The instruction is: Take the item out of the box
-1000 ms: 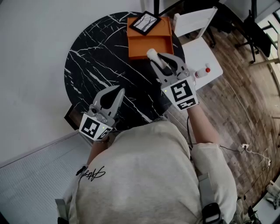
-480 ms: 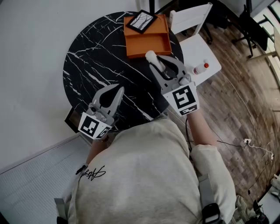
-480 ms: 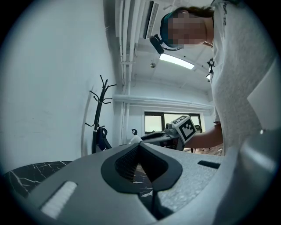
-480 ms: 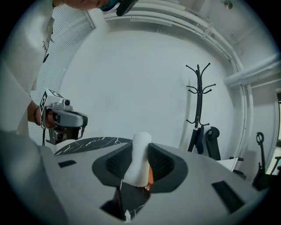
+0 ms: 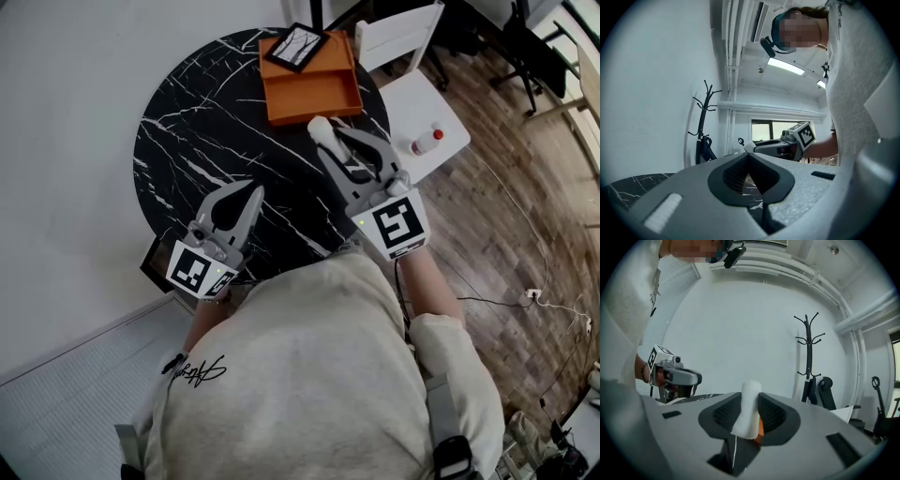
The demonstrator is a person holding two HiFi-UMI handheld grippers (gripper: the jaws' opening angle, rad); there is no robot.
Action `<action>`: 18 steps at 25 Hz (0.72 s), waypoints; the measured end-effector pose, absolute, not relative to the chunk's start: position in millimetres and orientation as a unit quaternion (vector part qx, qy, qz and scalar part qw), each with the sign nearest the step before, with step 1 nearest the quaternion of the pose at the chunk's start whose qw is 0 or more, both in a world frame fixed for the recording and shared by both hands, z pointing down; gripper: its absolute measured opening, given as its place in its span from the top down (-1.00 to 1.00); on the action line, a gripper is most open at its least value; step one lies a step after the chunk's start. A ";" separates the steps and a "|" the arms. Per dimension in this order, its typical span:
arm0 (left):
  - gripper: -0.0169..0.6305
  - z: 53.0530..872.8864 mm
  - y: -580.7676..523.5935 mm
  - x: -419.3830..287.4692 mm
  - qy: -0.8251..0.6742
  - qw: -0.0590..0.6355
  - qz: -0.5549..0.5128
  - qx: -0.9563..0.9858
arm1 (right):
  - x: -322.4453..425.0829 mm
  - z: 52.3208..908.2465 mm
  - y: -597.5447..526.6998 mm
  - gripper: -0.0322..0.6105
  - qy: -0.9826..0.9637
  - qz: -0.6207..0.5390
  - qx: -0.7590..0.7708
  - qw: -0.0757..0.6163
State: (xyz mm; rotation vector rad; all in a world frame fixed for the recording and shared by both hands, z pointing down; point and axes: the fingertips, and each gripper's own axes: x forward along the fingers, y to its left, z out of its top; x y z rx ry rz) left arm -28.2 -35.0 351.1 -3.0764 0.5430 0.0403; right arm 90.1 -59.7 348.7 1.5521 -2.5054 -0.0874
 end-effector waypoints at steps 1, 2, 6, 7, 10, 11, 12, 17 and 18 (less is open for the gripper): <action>0.95 350.8 -34.9 -28.6 0.173 0.010 0.014 -0.985 | 89.6 348.4 -57.6 0.55 -0.846 -0.029 0.524 0.093; 0.95 350.5 -34.7 -28.8 0.171 0.011 0.015 -0.985 | 89.0 348.8 -55.3 0.55 -0.846 -0.030 0.524 0.090; 0.95 348.9 -33.1 -29.9 0.166 0.013 0.015 -0.986 | 88.0 350.4 -45.9 0.55 -0.847 -0.024 0.527 0.069; 0.95 348.3 -33.0 -30.5 0.165 0.014 0.015 -0.986 | 88.2 350.3 -44.1 0.55 -0.846 -0.021 0.529 0.064; 0.95 348.9 -32.5 -32.5 0.164 0.015 0.015 -0.986 | 88.7 349.7 -40.1 0.55 -0.844 -0.018 0.533 0.054; 0.95 349.4 -32.3 -33.2 0.163 0.015 0.015 -0.986 | 88.5 349.3 -39.0 0.55 -0.844 -0.020 0.534 0.052; 0.95 349.7 -32.2 -33.9 0.163 0.015 0.015 -0.986 | 88.1 349.3 -38.0 0.55 -0.843 -0.021 0.534 0.051; 0.95 350.4 -31.8 -38.1 0.163 0.015 0.014 -0.986 | 84.2 351.7 -31.0 0.55 -0.843 -0.021 0.535 0.045; 0.95 350.3 -31.7 -39.3 0.163 0.016 0.015 -0.986 | 83.1 352.5 -29.3 0.55 -0.843 -0.021 0.535 0.043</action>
